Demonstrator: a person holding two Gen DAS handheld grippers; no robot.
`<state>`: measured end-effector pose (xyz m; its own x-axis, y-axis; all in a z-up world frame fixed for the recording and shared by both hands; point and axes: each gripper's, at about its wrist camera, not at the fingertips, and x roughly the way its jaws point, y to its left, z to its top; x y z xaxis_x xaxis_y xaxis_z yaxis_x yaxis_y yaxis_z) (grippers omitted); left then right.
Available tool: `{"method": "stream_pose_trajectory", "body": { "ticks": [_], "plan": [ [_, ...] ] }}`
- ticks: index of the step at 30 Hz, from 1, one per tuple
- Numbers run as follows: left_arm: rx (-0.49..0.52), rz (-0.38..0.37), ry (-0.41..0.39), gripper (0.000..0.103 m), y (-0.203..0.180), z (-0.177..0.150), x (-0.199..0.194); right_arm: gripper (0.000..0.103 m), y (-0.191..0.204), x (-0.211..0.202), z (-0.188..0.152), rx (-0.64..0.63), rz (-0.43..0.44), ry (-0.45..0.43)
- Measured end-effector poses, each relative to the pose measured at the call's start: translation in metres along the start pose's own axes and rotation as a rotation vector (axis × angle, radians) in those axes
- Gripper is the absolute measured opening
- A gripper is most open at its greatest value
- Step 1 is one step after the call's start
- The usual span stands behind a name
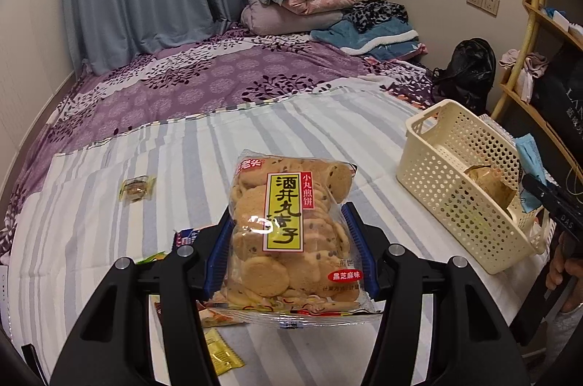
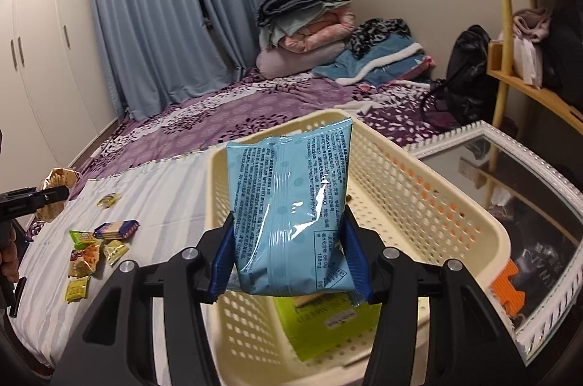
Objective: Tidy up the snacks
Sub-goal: 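Carry the cookie bag and light-blue bag toward the cream basket with both tools, then lower the light-blue bag into the basket and open the right tool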
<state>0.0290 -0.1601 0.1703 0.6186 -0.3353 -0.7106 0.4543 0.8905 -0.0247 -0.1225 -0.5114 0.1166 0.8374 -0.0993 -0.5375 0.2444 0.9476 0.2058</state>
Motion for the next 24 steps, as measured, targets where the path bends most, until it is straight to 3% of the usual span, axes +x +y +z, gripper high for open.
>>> {"method": "stream_pose_trajectory", "body": {
  "ticks": [4,6,8,24],
  "plan": [
    [0.028,-0.039,0.006,0.058,-0.022,0.009,0.006,0.056,-0.009,0.001,-0.004,0.022,-0.012,0.003],
    [0.032,-0.068,0.018,0.058,-0.033,0.012,0.011,0.064,-0.013,0.001,-0.006,0.031,-0.018,-0.001],
    [0.053,-0.083,0.021,0.058,-0.046,0.015,0.014,0.079,-0.014,-0.003,-0.007,0.041,-0.022,-0.02],
    [0.181,-0.211,-0.001,0.058,-0.133,0.046,0.026,0.079,-0.024,-0.023,-0.01,0.066,-0.077,-0.106]
  ]
}}
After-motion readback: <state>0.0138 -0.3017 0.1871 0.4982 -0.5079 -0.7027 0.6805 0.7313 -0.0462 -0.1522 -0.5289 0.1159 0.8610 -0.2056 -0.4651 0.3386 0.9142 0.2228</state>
